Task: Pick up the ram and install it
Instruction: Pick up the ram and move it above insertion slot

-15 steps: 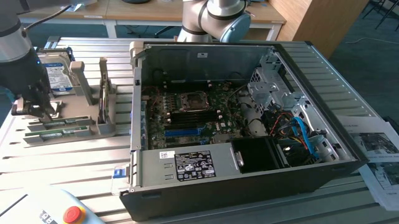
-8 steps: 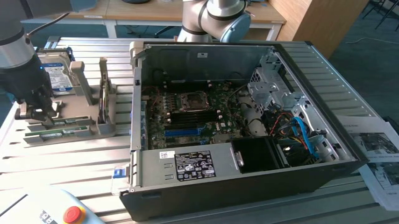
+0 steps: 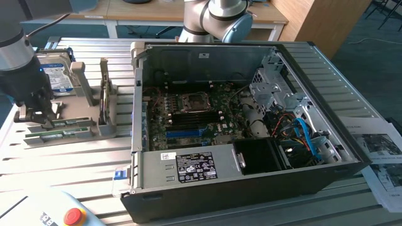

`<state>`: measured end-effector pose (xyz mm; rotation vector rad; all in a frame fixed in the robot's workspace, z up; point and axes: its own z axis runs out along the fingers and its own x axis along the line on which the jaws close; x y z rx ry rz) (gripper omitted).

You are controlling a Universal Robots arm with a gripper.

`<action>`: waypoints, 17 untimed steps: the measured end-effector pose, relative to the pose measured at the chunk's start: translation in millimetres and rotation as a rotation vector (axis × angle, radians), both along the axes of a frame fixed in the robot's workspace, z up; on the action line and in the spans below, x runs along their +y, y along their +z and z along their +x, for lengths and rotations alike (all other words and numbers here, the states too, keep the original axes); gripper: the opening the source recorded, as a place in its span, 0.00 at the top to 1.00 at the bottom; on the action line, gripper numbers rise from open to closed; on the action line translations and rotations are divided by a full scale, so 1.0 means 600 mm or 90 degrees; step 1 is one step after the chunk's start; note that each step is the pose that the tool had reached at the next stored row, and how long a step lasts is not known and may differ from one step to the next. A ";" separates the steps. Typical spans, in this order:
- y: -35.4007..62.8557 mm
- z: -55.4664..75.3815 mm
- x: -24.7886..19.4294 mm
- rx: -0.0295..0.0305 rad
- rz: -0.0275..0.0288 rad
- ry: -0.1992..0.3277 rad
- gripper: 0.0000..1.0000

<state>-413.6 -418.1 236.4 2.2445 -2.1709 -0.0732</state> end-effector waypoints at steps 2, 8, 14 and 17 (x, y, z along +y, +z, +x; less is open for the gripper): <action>0.000 0.000 0.0000 -0.0001 0.0001 0.001 0.69; -0.001 0.001 -0.0003 0.0000 0.0000 0.029 0.69; -0.007 0.001 -0.0003 0.0000 0.0000 0.029 0.69; -0.016 0.002 -0.0003 -0.0001 0.0000 0.029 0.69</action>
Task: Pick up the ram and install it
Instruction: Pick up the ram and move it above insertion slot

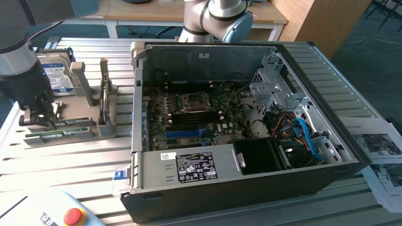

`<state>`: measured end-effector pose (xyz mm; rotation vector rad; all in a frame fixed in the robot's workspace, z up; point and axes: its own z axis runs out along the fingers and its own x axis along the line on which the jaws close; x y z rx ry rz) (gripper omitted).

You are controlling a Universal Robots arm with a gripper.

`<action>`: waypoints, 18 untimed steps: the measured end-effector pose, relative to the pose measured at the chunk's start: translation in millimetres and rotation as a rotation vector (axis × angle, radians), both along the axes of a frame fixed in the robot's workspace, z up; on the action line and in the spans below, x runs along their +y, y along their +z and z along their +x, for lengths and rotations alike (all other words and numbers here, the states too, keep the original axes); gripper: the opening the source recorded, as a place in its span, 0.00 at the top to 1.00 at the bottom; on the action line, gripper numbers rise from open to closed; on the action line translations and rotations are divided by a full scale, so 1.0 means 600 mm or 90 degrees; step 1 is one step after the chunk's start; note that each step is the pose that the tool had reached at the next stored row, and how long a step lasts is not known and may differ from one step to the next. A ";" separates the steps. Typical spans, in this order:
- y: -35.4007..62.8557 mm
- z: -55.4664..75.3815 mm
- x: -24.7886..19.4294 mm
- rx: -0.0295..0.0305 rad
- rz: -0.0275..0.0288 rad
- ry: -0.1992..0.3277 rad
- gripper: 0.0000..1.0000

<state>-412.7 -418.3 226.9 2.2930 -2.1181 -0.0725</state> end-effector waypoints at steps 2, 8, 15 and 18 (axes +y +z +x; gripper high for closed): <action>-0.003 0.000 0.0000 0.0000 0.0000 0.000 0.69; -0.004 0.010 -0.0006 0.0017 0.0000 0.002 0.69; -0.004 0.025 -0.0018 0.0023 0.0000 0.003 0.69; -0.004 0.030 -0.0022 0.0023 0.0000 0.004 0.69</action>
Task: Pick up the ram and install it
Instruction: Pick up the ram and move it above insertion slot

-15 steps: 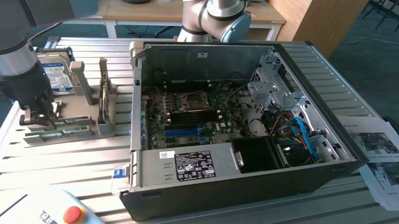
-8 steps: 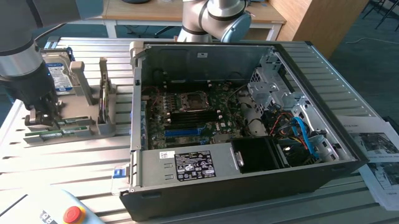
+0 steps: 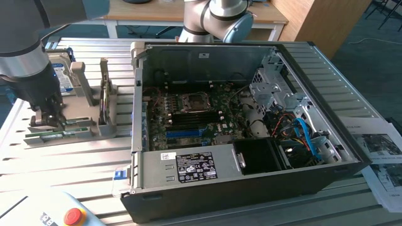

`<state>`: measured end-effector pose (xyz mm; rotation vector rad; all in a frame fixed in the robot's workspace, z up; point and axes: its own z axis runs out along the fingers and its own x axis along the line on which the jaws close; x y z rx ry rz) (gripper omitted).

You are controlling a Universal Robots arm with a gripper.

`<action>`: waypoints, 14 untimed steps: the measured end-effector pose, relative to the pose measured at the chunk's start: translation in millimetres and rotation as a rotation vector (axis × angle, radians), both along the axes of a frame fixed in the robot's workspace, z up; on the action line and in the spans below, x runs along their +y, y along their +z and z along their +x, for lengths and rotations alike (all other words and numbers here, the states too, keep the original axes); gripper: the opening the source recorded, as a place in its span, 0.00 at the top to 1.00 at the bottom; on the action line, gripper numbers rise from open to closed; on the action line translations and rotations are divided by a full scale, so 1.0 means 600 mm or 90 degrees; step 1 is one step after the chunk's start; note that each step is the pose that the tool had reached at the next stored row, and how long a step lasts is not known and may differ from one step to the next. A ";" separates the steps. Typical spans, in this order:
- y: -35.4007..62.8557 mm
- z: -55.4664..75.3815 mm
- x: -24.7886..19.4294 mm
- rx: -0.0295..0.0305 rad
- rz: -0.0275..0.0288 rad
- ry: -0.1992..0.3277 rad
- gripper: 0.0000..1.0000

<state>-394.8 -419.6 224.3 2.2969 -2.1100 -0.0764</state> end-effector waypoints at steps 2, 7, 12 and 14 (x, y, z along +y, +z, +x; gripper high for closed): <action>0.000 0.003 -0.0001 0.0000 0.0000 0.000 0.69; 0.000 0.008 -0.0002 0.0000 0.0000 0.000 0.69; -0.004 0.008 -0.0002 0.0000 0.0000 0.000 0.69; -0.008 0.008 -0.0003 0.0000 0.0000 0.000 0.69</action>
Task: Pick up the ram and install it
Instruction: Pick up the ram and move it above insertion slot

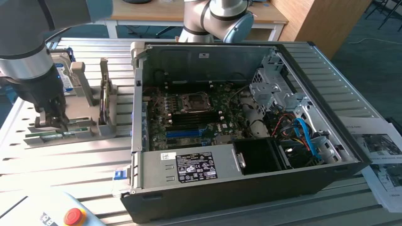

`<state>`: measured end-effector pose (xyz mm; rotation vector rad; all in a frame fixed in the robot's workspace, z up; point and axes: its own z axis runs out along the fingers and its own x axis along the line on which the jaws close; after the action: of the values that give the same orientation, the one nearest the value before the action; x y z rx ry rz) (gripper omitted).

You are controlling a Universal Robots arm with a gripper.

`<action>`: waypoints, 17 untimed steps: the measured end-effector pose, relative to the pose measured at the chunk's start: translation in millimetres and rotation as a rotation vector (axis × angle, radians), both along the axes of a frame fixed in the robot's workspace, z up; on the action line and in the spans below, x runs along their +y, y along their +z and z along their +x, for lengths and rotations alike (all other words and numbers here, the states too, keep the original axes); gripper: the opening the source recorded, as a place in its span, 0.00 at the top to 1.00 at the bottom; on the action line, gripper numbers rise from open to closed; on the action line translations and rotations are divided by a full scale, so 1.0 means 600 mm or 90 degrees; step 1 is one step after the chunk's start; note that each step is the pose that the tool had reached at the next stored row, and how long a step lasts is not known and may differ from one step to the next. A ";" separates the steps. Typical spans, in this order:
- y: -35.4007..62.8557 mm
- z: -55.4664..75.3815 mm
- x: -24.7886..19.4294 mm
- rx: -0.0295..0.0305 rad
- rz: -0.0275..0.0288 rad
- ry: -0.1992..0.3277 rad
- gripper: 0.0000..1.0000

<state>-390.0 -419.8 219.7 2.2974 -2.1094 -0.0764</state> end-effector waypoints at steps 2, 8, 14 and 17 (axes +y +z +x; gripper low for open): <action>-0.004 0.000 -0.0001 0.0000 0.0000 0.000 0.69; -0.007 0.000 -0.0001 0.0001 0.0000 0.000 0.69; -0.007 0.000 -0.0001 0.0000 0.0000 0.004 0.69; -0.010 0.000 0.0000 -0.0002 0.0001 0.004 0.69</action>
<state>-389.9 -419.8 213.9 2.3049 -2.1015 -0.0762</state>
